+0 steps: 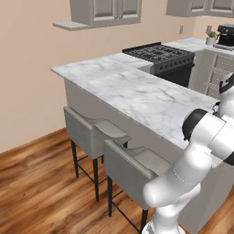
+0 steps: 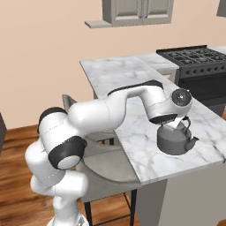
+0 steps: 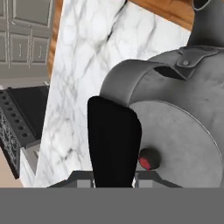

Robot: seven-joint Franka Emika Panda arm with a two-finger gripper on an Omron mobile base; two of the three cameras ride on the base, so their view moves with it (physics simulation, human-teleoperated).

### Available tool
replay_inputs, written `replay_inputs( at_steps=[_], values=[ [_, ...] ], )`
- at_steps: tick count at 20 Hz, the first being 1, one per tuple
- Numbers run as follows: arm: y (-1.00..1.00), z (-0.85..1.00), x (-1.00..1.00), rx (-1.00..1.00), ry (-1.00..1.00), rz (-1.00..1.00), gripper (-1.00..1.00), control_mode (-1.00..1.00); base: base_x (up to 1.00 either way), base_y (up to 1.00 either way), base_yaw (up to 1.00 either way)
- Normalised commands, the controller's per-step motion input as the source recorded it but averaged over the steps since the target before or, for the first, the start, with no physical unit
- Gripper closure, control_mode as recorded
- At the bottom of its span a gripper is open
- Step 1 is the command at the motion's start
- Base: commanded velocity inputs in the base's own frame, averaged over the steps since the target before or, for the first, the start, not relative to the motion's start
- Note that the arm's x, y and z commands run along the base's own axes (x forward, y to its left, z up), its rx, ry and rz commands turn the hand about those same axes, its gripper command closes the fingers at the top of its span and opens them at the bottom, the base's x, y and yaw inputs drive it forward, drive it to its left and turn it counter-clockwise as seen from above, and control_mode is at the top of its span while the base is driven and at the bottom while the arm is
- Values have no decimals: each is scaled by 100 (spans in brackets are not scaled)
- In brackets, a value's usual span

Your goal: The kettle is done boiling. Turn off the stove, then wait for 300 timesteps before moving the kettle to the dining table.

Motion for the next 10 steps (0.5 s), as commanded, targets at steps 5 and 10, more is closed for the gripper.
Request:
replay_inputs(
  at_steps=[5,10],
  values=[
    [16,-22,52,0,0,0,100,-100,0,0,0],
    [20,-24,55,0,1,0,100,-100,0,0,0]
  ],
)
